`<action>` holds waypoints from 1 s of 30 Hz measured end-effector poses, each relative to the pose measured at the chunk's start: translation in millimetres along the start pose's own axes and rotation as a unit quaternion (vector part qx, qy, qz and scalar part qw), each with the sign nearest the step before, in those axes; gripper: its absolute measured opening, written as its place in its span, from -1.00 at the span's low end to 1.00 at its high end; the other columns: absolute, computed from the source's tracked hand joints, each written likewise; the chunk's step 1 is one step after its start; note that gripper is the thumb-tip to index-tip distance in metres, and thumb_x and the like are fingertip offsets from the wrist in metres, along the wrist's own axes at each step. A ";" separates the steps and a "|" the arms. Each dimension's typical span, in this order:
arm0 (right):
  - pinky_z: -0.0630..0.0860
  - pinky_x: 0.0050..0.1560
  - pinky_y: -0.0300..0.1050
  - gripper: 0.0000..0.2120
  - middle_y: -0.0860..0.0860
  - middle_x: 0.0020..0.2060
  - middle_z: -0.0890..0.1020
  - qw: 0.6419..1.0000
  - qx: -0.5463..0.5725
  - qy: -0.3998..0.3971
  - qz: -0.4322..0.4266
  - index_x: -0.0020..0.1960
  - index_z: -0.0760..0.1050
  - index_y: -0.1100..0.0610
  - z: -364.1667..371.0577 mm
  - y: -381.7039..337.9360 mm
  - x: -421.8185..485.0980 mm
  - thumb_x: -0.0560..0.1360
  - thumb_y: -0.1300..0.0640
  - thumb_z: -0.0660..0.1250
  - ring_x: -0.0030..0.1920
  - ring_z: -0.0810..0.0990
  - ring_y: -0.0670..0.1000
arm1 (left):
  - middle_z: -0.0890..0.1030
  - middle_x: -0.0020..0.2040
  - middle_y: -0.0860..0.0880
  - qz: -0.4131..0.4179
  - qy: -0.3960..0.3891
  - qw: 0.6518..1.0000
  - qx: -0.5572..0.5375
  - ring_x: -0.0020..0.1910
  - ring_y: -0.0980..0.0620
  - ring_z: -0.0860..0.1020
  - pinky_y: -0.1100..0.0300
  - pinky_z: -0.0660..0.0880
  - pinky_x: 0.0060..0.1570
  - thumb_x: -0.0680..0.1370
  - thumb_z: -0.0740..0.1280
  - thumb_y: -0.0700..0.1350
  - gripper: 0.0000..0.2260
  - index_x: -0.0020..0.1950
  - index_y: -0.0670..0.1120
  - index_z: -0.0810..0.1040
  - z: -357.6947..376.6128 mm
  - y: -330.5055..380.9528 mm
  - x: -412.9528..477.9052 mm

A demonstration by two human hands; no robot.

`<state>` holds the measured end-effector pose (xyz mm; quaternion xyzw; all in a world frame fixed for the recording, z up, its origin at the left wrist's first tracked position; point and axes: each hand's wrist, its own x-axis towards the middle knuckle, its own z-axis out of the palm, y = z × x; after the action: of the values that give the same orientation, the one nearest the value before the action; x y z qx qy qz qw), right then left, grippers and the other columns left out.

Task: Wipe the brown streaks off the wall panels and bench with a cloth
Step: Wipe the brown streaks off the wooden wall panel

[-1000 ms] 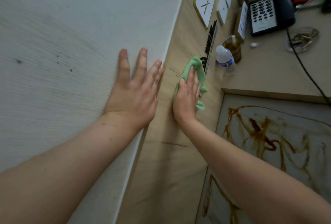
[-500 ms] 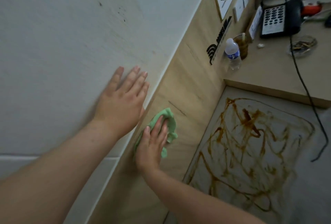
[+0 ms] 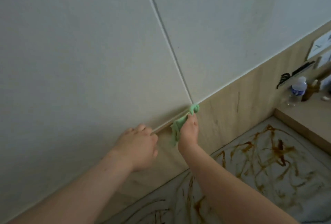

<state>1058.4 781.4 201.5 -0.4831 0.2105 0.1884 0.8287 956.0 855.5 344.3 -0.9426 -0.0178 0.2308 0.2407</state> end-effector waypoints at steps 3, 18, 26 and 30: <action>0.66 0.02 0.17 -0.65 0.21 0.01 0.73 0.988 0.001 -0.107 0.113 0.13 0.65 0.20 9.7 7.3 -92.6 0.64 -0.03 0.22 0.02 0.71 0.24 | 0.55 0.26 -0.09 -0.067 0.022 0.995 -0.076 0.29 -0.13 0.50 -0.01 0.50 0.19 0.64 0.14 0.08 -0.67 0.27 -0.04 0.51 32.9 -23.5 -83.4; 0.62 0.10 0.12 -0.65 0.22 -0.06 0.70 0.835 -0.138 -0.500 0.185 0.03 0.63 0.24 87.1 33.1 -438.3 0.61 0.03 0.17 -0.05 0.71 0.20 | 0.68 -0.15 -0.04 -0.295 0.283 0.515 -0.754 -0.07 -0.09 0.65 -0.03 0.61 0.02 0.50 0.33 0.00 -0.83 -0.08 -0.05 0.67 125.6 -84.0 -410.0; 0.61 0.07 0.08 -0.72 0.13 -0.06 0.58 0.768 -0.189 -0.599 0.128 0.00 0.58 0.19 103.1 21.3 -459.9 0.51 -0.03 0.30 -0.04 0.63 0.17 | 0.69 -0.06 -0.02 -0.402 0.475 0.396 -0.675 -0.06 -0.03 0.66 0.04 0.61 -0.05 0.59 0.38 -0.01 -0.91 0.00 -0.01 0.63 106.3 -75.4 -445.5; 0.58 -0.07 -0.04 -0.93 0.04 -0.06 0.61 0.734 -0.188 -0.642 0.115 0.09 0.50 0.06 100.2 6.6 -457.5 0.62 0.12 0.31 -0.10 0.64 0.05 | 0.67 -0.12 0.00 -0.422 0.527 0.395 -0.623 -0.23 0.05 0.61 0.20 0.48 -0.25 0.63 0.37 -0.06 -0.95 0.01 0.01 0.60 70.5 -70.2 -439.0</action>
<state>687.2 822.9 484.2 -0.3651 -0.3574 0.5838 0.6310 538.2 885.5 509.1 -0.6364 -0.4215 -0.5182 -0.3859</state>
